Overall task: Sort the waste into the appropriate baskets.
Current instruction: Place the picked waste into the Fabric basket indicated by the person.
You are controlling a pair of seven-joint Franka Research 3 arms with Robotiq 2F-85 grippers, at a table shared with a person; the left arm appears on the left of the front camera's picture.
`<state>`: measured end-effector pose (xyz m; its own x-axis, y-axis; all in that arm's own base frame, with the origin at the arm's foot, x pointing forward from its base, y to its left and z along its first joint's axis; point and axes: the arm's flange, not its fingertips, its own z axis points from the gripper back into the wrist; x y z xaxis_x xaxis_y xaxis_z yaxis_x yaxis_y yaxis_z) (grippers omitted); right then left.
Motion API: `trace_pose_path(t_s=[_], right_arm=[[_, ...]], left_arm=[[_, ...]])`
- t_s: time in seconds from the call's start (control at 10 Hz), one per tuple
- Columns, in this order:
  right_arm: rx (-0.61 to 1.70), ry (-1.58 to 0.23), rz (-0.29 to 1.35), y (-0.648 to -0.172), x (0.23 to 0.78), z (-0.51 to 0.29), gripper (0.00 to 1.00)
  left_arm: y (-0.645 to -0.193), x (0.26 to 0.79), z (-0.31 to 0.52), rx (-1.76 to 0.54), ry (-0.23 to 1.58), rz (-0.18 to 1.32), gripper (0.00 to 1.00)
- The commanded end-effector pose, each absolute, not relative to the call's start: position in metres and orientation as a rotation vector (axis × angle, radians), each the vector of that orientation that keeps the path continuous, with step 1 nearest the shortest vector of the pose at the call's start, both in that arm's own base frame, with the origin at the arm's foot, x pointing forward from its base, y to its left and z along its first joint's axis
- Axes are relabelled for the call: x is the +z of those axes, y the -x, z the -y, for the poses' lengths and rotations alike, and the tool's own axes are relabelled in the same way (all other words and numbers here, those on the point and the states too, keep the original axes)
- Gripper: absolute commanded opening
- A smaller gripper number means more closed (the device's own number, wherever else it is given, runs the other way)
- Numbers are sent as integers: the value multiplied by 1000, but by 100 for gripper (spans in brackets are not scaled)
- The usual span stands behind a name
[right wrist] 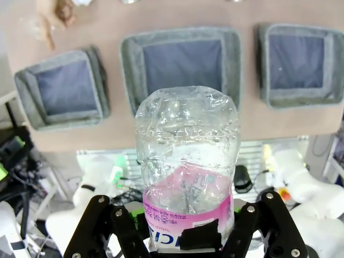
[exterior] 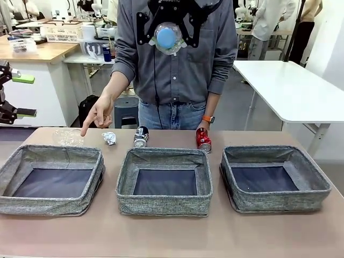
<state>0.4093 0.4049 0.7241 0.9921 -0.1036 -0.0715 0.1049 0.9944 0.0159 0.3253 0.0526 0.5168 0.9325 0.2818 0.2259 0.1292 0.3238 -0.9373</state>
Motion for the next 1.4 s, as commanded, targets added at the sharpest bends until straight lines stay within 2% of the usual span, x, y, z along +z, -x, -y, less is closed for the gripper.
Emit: trace_pose_path(t_s=[0.0, 0.2, 0.3, 0.4, 0.5, 0.6, 0.8, 0.9, 1.0, 1.1, 1.2, 1.3], right_arm=[[-129, -41, -83, -408, 728, -406, 0], [-129, -41, -83, -408, 728, -406, 0], [-105, -20, -71, -409, 724, -405, 0], [26, -68, -38, -413, 710, -433, 0], [131, -123, -53, -418, 674, -470, 0], [194, -205, -74, -417, 635, -514, 0], [247, -233, -93, -402, 585, -594, 0], [285, -256, -127, -390, 569, -630, 0], [336, -254, -133, -376, 557, -657, 0], [295, -196, -74, -380, 558, -648, 0], [285, -251, -138, -368, 529, -636, 0], [285, -251, -138, -368, 529, -636, 0]], left_arm=[[-325, 517, -51, 86, 1267, 399, 100], [-325, 517, -53, 103, 1246, 381, 100], [-324, 529, -59, -30, 1120, 348, 100], [-318, 527, -76, -140, 887, 343, 100], [-308, 521, -107, -141, 711, 322, 100], [-294, 521, -151, -54, 658, 306, 100], [-263, 530, -216, 76, 690, 350, 100], [-253, 533, -236, 104, 752, 423, 100], [-246, 533, -248, 108, 851, 481, 100], [-249, 530, -247, 166, 1008, 516, 100], [-237, 529, -251, 153, 732, 412, 100], [-237, 529, -251, 153, 732, 412, 100]])
